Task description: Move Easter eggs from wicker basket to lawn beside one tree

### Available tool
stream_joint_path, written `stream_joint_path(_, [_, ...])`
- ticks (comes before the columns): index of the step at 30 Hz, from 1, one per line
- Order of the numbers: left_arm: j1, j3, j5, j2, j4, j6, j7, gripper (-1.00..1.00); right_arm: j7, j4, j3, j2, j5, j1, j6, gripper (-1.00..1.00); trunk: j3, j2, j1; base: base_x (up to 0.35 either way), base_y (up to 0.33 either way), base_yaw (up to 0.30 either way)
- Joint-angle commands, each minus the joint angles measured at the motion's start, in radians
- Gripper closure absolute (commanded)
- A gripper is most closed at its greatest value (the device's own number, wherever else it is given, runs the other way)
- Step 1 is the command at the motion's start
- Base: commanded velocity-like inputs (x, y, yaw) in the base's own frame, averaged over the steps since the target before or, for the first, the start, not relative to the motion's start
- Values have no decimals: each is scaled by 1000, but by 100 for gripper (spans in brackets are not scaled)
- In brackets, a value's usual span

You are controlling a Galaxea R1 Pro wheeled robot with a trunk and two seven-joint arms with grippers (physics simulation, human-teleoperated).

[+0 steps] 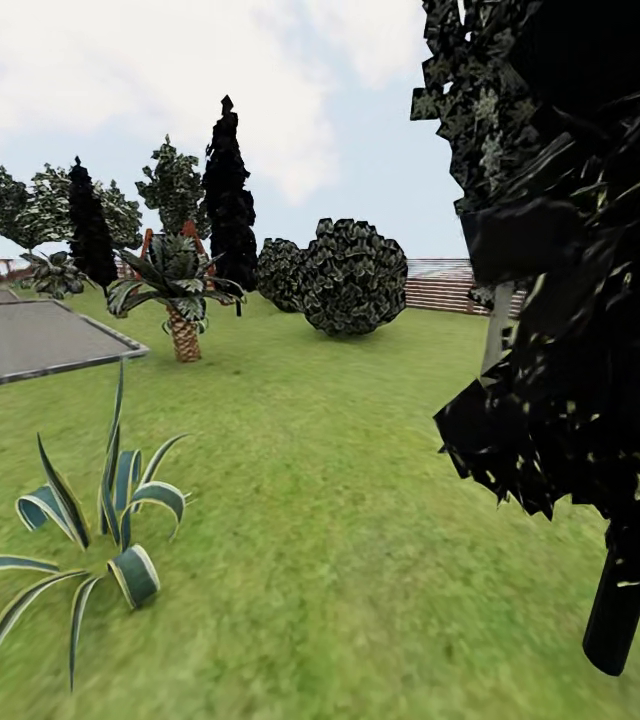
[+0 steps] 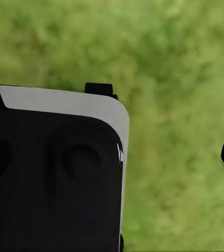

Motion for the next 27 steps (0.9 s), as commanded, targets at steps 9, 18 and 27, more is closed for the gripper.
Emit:
stream_joint_path(9, [1, -1, 0, 0, -2, 0, 0, -100, 0, 4, 5, 0, -8, -2, -6, -100, -1, 0, 1, 334, 48, -144])
stream_joint_path(18, [1, -1, 1, 0, -2, 0, 0, -100, 0, 4, 6, 0, -2, -2, -6, -100, -1, 0, 1, 269, 233, -8])
stream_joint_path(27, [1, -1, 1, 0, -2, -1, 1, -100, 0, 4, 6, 0, -1, -2, -6, -100, -1, 0, 1, 240, 133, 0])
